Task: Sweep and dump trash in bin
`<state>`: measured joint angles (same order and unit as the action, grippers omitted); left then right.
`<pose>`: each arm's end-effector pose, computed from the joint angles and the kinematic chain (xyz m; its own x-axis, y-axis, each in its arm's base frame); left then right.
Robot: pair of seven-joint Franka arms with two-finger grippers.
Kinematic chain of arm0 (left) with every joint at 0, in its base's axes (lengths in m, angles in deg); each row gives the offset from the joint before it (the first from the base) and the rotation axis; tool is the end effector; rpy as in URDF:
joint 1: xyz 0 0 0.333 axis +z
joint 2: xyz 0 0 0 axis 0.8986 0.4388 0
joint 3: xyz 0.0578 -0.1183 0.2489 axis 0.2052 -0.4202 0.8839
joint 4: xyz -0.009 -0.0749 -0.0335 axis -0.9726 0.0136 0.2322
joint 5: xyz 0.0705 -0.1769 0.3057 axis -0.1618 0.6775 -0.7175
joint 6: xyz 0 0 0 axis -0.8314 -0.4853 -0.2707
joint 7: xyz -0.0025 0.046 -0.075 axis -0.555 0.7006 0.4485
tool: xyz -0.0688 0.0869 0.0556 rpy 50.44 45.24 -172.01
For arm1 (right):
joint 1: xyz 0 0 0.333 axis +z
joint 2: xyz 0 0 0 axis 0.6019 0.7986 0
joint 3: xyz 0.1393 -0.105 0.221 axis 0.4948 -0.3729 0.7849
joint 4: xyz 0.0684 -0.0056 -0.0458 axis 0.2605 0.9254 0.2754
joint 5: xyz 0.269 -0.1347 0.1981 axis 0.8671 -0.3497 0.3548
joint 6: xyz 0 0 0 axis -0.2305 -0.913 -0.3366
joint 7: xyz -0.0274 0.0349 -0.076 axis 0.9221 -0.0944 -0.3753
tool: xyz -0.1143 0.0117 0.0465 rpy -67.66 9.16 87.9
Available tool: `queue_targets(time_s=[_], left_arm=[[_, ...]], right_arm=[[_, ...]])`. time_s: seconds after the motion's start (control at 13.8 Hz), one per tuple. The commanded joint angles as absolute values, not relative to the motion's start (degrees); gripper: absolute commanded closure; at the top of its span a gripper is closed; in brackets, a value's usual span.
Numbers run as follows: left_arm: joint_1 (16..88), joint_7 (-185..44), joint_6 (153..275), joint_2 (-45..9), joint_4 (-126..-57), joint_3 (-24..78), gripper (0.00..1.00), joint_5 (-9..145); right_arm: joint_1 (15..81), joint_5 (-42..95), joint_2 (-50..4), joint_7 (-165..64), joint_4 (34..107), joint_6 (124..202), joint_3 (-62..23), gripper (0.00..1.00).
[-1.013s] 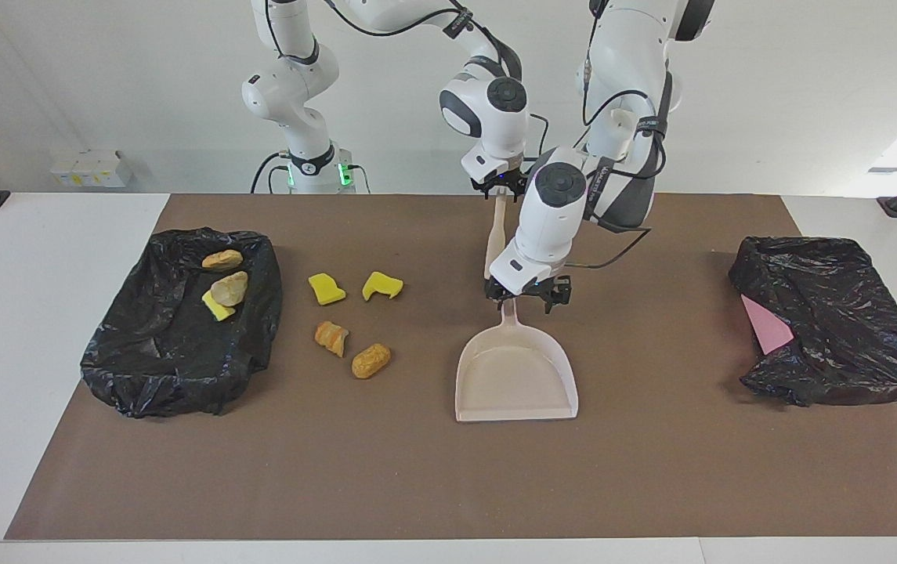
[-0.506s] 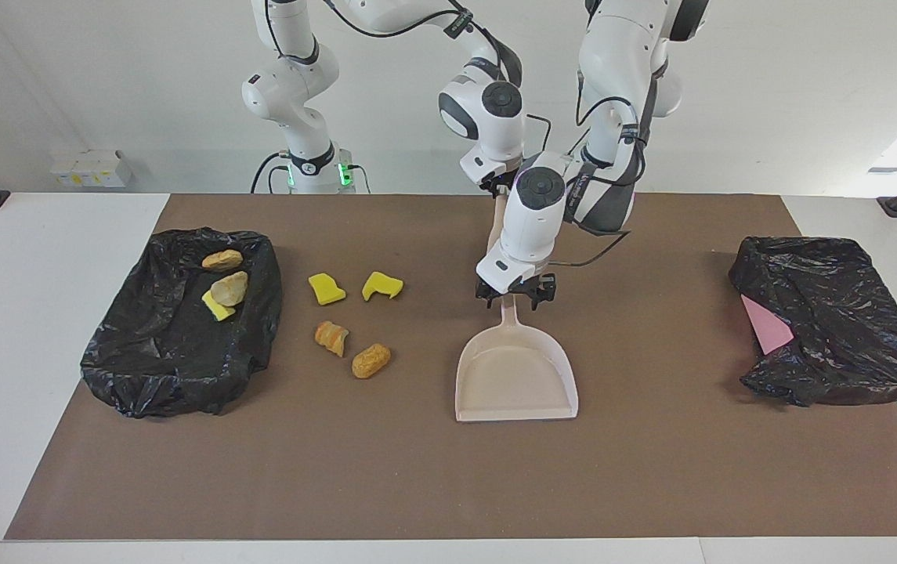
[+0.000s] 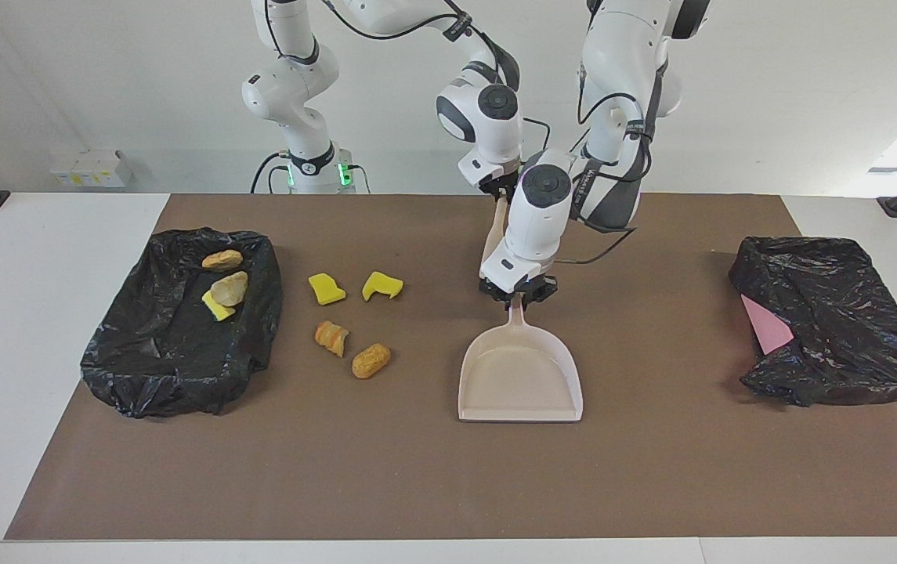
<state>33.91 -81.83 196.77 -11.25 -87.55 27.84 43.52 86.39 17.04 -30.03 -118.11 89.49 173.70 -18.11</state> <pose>0.4969 -0.3109 0.3378 0.9964 -0.0788 -0.0305 -0.0784 -0.9968 0.0149 0.2680 0.4519 0.3082 0.9262 -0.2385 -0.2920 -0.2715 -0.9593 -0.0779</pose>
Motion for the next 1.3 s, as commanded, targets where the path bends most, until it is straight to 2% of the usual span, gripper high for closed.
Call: queue_targets(time_s=[0.0, 0.22, 0.51, 0.65, 0.87, 1.09, 1.23], left_arm=[[36.81, -79.13, 193.47, -13.9, -87.05, 28.02, 1.0, 43.84], [40.76, -72.19, 190.39, -16.44, -86.7, 28.11, 1.0, 43.84], [46.47, -58.07, 183.28, -20.31, -86.78, 28.37, 1.0, 43.84], [49.54, -49.09, 180.81, -21.55, -86.7, 28.46, 1.0, 43.84], [52.63, -38.11, 180.28, -21.55, -86.96, 28.46, 1.0, 43.84], [55.0, -26.51, 180.1, -21.73, -87.48, 28.46, 1.0, 43.84], [55.71, -18.77, 179.49, -21.64, -87.31, 28.55, 1.0, 43.23]], right_arm=[[86.75, 16.25, -33.35, -123.13, 90.4, 172.37, -18.39, 1.0], [84.91, 10.89, -39.05, -125.44, 90.76, 162.03, -18.48, 1.0], [77.1, 8.0, -47.93, -122.99, 93.03, 148.13, -18.4, 1.0], [74.2, 6.49, -51.71, -120.53, 97.41, 146.09, -18.48, 1.0], [66.3, 2.63, -54.71, -113.42, 104.01, 144.41, -18.4, 1.0], [59.18, -1.24, -55.25, -108.06, 106.22, 143.97, -18.4, 1.0], [57.84, -3.52, -55.25, -107.42, 106.66, 143.53, -18.4, 1.0]])
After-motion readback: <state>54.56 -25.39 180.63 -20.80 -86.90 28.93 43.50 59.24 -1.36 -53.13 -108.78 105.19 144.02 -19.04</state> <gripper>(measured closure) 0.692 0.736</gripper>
